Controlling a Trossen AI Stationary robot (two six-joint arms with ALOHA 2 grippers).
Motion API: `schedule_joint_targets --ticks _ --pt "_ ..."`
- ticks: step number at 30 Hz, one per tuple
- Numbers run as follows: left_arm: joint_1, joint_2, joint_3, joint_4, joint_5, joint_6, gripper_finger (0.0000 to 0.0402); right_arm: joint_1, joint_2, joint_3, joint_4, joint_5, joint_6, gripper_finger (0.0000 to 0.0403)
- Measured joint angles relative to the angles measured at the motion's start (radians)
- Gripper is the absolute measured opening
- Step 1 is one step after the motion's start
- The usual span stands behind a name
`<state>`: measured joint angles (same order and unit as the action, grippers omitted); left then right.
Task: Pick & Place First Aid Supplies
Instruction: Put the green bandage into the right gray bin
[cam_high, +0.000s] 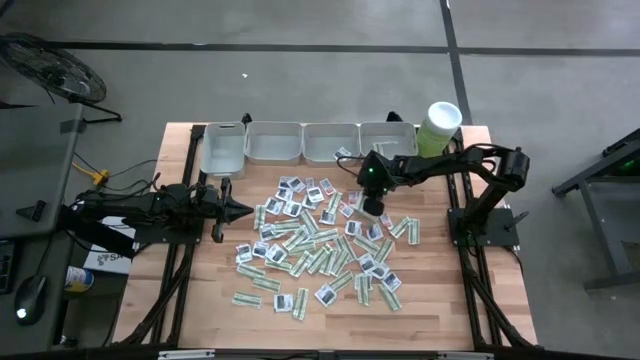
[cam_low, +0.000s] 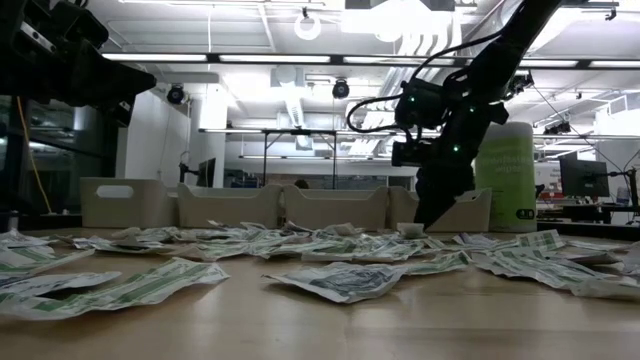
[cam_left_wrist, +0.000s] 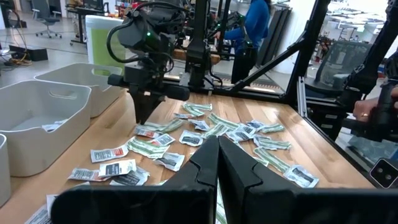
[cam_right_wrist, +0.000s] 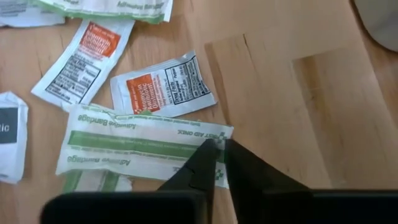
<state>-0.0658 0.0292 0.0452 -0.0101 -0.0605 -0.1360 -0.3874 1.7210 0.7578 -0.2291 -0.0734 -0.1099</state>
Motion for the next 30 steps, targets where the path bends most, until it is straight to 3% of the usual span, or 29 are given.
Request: schedule_joint_targets --ticks 3,13,30 --pt "0.000 0.000 0.000 0.000 0.000 0.000 0.0001 0.000 0.000 0.000 -0.003 0.001 0.024 0.0004" --pt "0.000 0.000 0.000 0.000 0.000 0.000 0.0001 0.003 -0.061 0.005 -0.041 -0.015 0.163 0.0001" --pt "0.000 0.000 0.000 -0.001 0.000 0.000 0.0001 0.002 -0.162 0.192 -0.256 -0.054 0.315 0.0000"
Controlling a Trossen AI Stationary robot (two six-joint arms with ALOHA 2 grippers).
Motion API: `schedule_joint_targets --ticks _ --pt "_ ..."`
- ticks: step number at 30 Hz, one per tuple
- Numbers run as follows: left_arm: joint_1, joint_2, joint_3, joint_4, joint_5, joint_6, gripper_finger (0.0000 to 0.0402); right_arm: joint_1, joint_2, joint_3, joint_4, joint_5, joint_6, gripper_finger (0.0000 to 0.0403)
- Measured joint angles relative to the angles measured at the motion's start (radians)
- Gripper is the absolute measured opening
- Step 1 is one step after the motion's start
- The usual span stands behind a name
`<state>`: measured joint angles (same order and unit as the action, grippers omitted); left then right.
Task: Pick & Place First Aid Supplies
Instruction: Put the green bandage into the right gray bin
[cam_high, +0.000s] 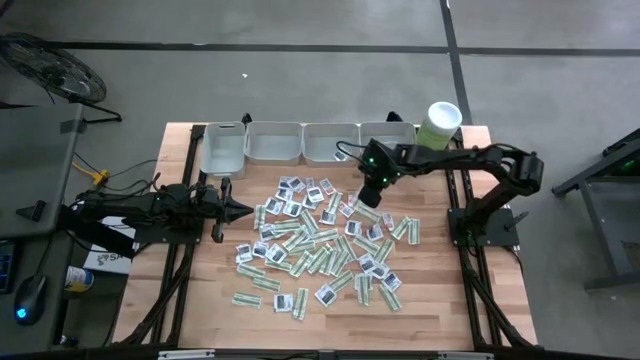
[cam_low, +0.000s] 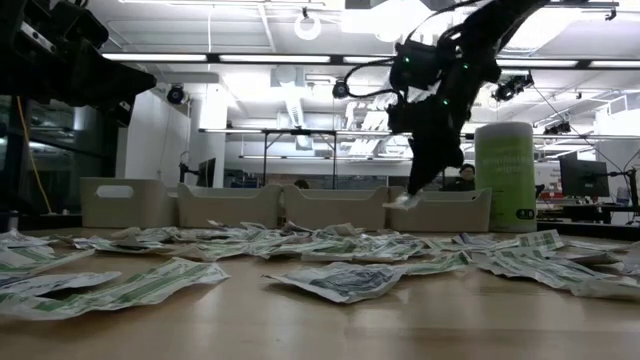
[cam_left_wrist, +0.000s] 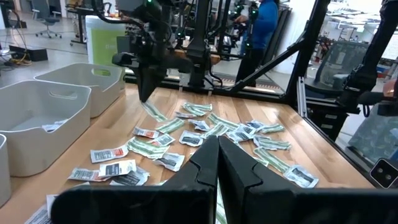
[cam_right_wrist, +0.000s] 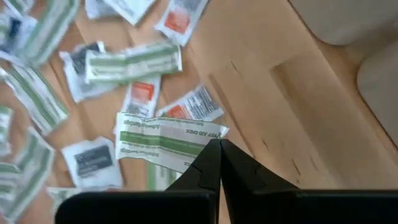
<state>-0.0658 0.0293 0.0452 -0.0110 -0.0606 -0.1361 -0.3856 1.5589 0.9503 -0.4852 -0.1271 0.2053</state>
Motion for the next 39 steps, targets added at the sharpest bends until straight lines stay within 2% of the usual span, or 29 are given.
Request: schedule_joint_targets --ticks 4,10,21,29,33,39 --pt "0.000 0.000 0.000 -0.007 0.000 0.000 0.0001 -0.010 -0.001 0.060 -0.021 0.012 0.044 0.0000" --pt "0.000 0.000 0.000 -0.018 0.000 0.000 0.0001 -0.072 -0.010 0.140 -0.108 0.095 0.097 0.0000" --pt "0.000 0.000 0.000 -0.022 0.000 0.000 0.0001 -0.233 -0.101 0.153 -0.221 0.293 0.205 0.0000" --pt "0.000 0.000 0.000 -0.022 0.000 0.000 0.0001 -0.358 -0.091 0.133 -0.185 0.369 0.266 0.0000" --pt "0.000 0.000 0.000 -0.022 0.000 0.000 0.0001 -0.377 -0.063 0.086 -0.096 0.370 0.304 0.0000" --pt "0.000 0.000 0.000 -0.022 0.000 0.000 0.0001 -0.372 -0.035 0.075 -0.067 0.393 0.363 0.0000"
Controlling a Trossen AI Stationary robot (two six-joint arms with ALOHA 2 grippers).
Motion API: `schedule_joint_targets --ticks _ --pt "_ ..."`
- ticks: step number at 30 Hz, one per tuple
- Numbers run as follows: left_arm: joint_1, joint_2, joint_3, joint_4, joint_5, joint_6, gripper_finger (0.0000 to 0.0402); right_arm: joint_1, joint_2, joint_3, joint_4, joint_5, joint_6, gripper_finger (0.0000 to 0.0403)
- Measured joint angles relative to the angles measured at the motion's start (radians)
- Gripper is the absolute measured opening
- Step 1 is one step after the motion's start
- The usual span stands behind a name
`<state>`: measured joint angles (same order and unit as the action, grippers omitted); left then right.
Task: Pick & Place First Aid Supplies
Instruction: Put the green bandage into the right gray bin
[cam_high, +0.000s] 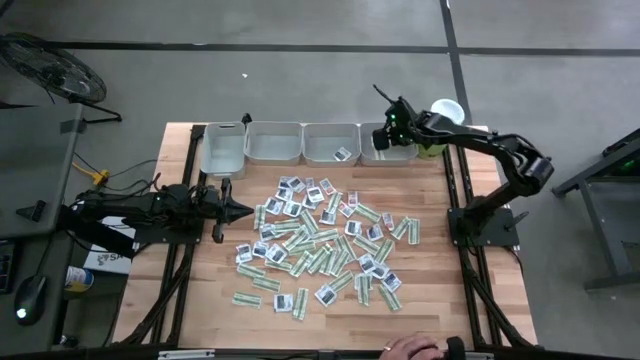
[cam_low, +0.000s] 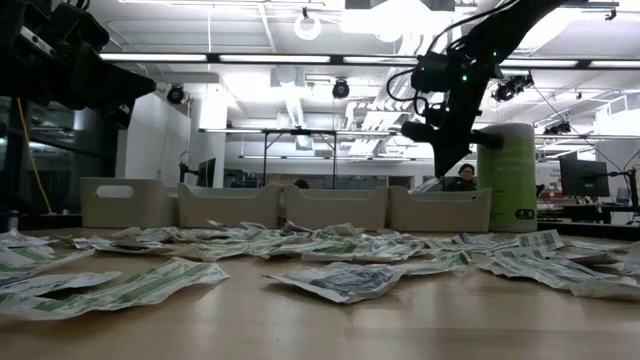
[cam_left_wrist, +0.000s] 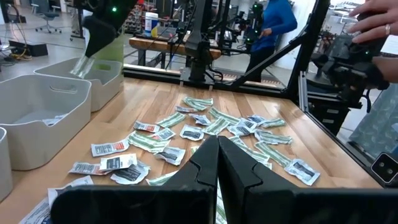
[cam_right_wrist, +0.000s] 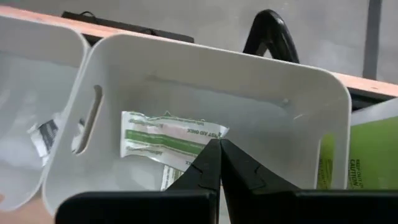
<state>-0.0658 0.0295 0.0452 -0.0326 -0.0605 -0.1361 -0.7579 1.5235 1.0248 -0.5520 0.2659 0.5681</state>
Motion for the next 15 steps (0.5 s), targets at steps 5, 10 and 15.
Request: schedule_joint_targets --ticks 5,10,15 --pt "0.000 0.000 0.000 0.000 0.000 0.000 0.0001 0.022 0.021 -0.002 -0.011 0.012 0.016 0.0000" --pt "0.000 0.000 0.000 0.000 0.000 0.000 0.0001 0.025 0.040 -0.002 0.002 0.000 0.015 0.0024" --pt "0.000 0.000 0.000 0.000 0.000 0.000 0.0001 0.033 0.042 -0.002 0.037 -0.019 0.013 0.0083"
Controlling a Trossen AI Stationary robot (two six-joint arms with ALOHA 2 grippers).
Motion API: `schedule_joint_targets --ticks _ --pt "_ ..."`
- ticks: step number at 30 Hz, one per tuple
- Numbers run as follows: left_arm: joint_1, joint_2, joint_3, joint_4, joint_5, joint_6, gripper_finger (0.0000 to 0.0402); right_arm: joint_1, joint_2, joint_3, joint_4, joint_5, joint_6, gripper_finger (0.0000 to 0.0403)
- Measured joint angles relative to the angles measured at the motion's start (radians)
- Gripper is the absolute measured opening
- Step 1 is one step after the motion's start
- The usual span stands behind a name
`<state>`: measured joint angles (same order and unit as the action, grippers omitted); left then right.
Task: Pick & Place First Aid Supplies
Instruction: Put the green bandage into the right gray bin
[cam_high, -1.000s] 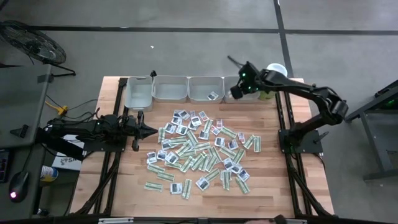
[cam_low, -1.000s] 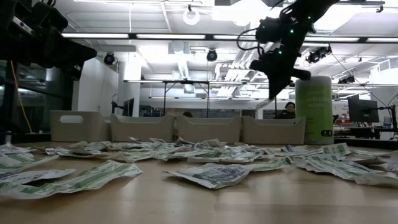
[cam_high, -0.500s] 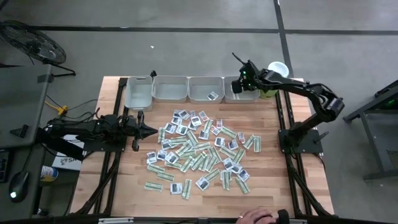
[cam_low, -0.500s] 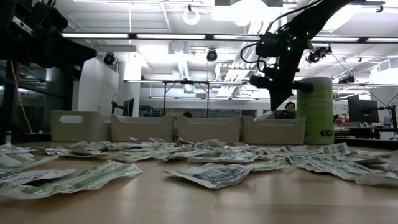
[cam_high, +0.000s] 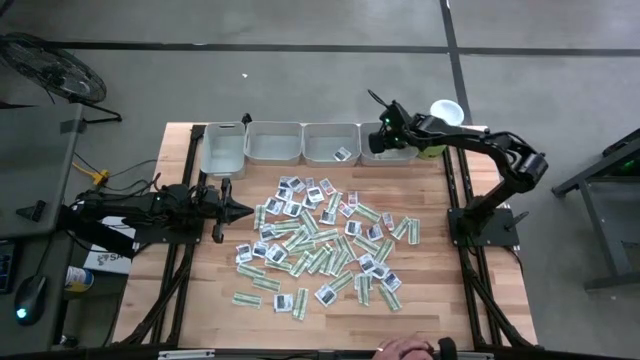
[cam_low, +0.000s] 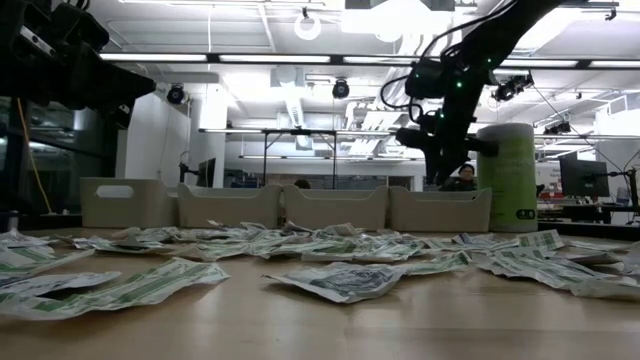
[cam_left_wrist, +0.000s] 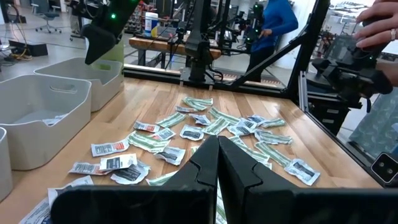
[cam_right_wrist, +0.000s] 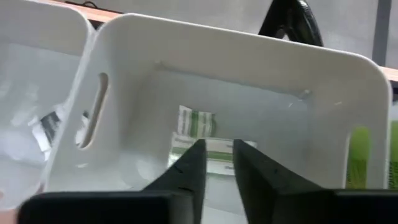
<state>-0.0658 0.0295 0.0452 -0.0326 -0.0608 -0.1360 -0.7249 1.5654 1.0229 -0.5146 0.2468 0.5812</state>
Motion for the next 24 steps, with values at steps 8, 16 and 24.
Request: schedule_joint_targets --ticks 8,16,24 --pt "0.000 0.000 0.000 0.000 0.000 0.000 0.0001 0.039 0.000 0.013 0.009 -0.047 -0.012 0.0148" --pt "0.000 0.000 0.000 0.000 0.000 0.000 0.0001 0.140 0.000 0.129 -0.145 -0.101 -0.141 0.0148" --pt "0.000 0.000 0.000 0.000 0.000 0.000 0.0001 0.307 0.000 0.239 -0.477 -0.156 -0.305 0.0147"
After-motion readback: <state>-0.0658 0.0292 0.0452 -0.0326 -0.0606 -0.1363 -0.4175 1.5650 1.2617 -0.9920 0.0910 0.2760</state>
